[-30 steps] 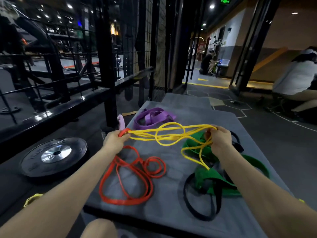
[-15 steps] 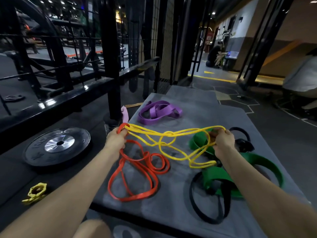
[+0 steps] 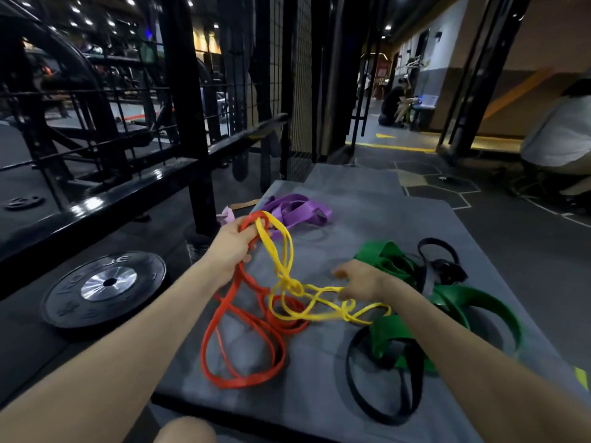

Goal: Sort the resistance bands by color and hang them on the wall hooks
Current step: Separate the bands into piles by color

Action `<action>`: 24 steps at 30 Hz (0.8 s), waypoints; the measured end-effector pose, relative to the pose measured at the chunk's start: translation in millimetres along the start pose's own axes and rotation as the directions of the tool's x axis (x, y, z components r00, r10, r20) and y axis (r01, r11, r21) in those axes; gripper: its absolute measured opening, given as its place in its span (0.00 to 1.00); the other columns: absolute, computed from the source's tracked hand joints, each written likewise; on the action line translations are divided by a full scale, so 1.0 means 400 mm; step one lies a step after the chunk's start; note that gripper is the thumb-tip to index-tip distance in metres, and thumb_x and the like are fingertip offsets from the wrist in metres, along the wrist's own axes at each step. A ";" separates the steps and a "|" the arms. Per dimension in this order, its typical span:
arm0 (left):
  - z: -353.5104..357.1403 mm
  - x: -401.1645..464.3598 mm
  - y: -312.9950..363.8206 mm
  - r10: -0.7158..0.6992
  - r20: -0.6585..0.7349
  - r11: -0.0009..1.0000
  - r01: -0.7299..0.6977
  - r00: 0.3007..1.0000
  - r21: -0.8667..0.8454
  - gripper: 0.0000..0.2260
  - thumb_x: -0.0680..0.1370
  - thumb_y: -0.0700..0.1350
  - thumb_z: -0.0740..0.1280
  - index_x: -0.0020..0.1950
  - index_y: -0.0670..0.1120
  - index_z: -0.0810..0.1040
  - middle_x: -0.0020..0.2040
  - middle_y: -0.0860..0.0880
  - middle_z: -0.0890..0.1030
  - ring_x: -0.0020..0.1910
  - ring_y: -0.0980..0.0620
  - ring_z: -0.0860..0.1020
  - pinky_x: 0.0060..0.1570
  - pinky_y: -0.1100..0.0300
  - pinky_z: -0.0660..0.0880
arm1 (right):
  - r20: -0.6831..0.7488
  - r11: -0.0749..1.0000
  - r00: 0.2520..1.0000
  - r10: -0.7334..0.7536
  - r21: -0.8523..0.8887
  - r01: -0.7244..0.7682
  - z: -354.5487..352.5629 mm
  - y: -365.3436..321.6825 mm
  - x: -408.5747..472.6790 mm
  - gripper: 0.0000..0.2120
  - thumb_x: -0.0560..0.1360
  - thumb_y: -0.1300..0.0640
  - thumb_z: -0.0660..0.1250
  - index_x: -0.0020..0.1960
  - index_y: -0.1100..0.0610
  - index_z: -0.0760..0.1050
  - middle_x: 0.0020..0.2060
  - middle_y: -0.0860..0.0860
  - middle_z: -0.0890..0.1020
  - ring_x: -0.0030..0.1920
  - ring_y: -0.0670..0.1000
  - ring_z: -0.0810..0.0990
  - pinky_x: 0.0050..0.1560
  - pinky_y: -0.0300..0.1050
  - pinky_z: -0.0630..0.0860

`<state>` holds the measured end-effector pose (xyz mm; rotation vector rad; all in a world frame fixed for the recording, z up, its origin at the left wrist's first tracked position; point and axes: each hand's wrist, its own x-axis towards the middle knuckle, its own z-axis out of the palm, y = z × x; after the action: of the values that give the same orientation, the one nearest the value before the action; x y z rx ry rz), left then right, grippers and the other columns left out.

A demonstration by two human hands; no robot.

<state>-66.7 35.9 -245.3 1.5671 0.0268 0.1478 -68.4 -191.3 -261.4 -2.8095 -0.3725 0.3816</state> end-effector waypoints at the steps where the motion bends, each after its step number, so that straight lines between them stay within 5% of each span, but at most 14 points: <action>1: 0.011 -0.002 0.013 0.014 0.022 1.000 -0.015 1.000 0.022 0.07 0.78 0.43 0.63 0.42 0.50 0.78 0.32 0.55 0.80 0.26 0.59 0.63 0.19 0.70 0.58 | -0.043 0.997 0.998 -0.045 0.056 0.047 -0.006 -0.015 -0.001 0.24 0.71 0.57 0.71 0.63 0.67 0.71 0.59 0.62 0.76 0.60 0.57 0.75 0.60 0.49 0.72; 4: 0.047 -0.008 0.041 0.048 0.073 0.995 -0.054 0.996 0.083 0.05 0.78 0.44 0.63 0.44 0.50 0.78 0.33 0.54 0.80 0.27 0.58 0.63 0.19 0.70 0.58 | -0.228 0.931 0.965 -0.127 0.309 0.196 -0.033 -0.081 -0.005 0.51 0.65 0.48 0.77 0.76 0.60 0.49 0.72 0.58 0.63 0.72 0.56 0.62 0.71 0.52 0.62; 6: 0.072 -0.015 0.057 0.066 0.102 0.990 -0.078 0.993 0.118 0.05 0.78 0.45 0.64 0.46 0.49 0.79 0.38 0.45 0.76 0.27 0.57 0.63 0.19 0.70 0.58 | -0.284 0.867 0.946 -0.156 0.419 0.269 -0.044 -0.119 -0.003 0.58 0.62 0.47 0.79 0.76 0.58 0.43 0.73 0.55 0.60 0.74 0.54 0.58 0.73 0.51 0.61; 8: 0.090 -0.025 0.077 0.076 0.119 0.988 -0.091 0.990 0.127 0.04 0.77 0.46 0.64 0.45 0.50 0.79 0.37 0.43 0.71 0.25 0.57 0.62 0.18 0.69 0.57 | -0.344 0.825 0.925 -0.162 0.467 0.318 -0.054 -0.140 0.000 0.52 0.64 0.52 0.78 0.75 0.61 0.48 0.67 0.52 0.68 0.68 0.49 0.66 0.68 0.44 0.65; 10: 0.098 -0.037 0.100 0.082 0.138 0.986 -0.101 0.987 0.135 0.05 0.77 0.46 0.64 0.44 0.48 0.78 0.35 0.43 0.68 0.21 0.59 0.61 0.18 0.69 0.55 | -0.473 0.814 0.862 -0.183 0.419 0.403 -0.070 -0.144 -0.015 0.26 0.70 0.57 0.73 0.63 0.63 0.68 0.47 0.50 0.77 0.48 0.47 0.74 0.49 0.41 0.70; 12: 0.097 -0.045 0.119 0.102 0.148 0.975 -0.128 0.984 0.180 0.06 0.78 0.43 0.63 0.46 0.43 0.78 0.35 0.42 0.70 0.19 0.60 0.60 0.17 0.70 0.56 | -0.551 0.845 0.814 -0.183 0.334 0.416 -0.083 -0.126 -0.027 0.09 0.74 0.58 0.68 0.48 0.64 0.77 0.30 0.50 0.72 0.33 0.48 0.69 0.36 0.43 0.65; 18: 0.087 -0.043 0.129 0.125 0.140 0.933 -0.164 0.982 0.320 0.06 0.78 0.41 0.64 0.47 0.42 0.81 0.36 0.47 0.81 0.18 0.62 0.67 0.19 0.73 0.59 | -0.566 0.835 0.818 -0.105 0.396 0.381 -0.120 -0.086 -0.074 0.06 0.73 0.56 0.70 0.47 0.56 0.84 0.28 0.52 0.70 0.29 0.44 0.64 0.30 0.33 0.62; 22: 0.093 -0.032 0.133 0.188 0.155 0.873 -0.238 0.970 0.425 0.10 0.76 0.41 0.66 0.36 0.52 0.79 0.27 0.58 0.81 0.33 0.58 0.76 0.39 0.64 0.71 | -0.512 0.774 0.852 -0.107 0.495 0.395 -0.141 -0.074 -0.081 0.09 0.70 0.57 0.73 0.44 0.63 0.83 0.31 0.55 0.70 0.34 0.50 0.65 0.38 0.43 0.63; 24: 0.092 -0.031 0.142 0.188 0.172 0.864 -0.246 0.967 0.440 0.10 0.75 0.41 0.68 0.36 0.52 0.79 0.29 0.55 0.81 0.36 0.54 0.76 0.44 0.60 0.71 | -0.476 0.707 0.871 -0.119 0.576 0.411 -0.148 -0.068 -0.093 0.10 0.72 0.59 0.71 0.45 0.67 0.81 0.33 0.55 0.71 0.36 0.49 0.66 0.40 0.44 0.64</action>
<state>-79.2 -2.2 -189.3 2.0519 -0.2304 0.2343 -91.7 -190.9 -189.9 -2.0037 -0.4413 -0.1373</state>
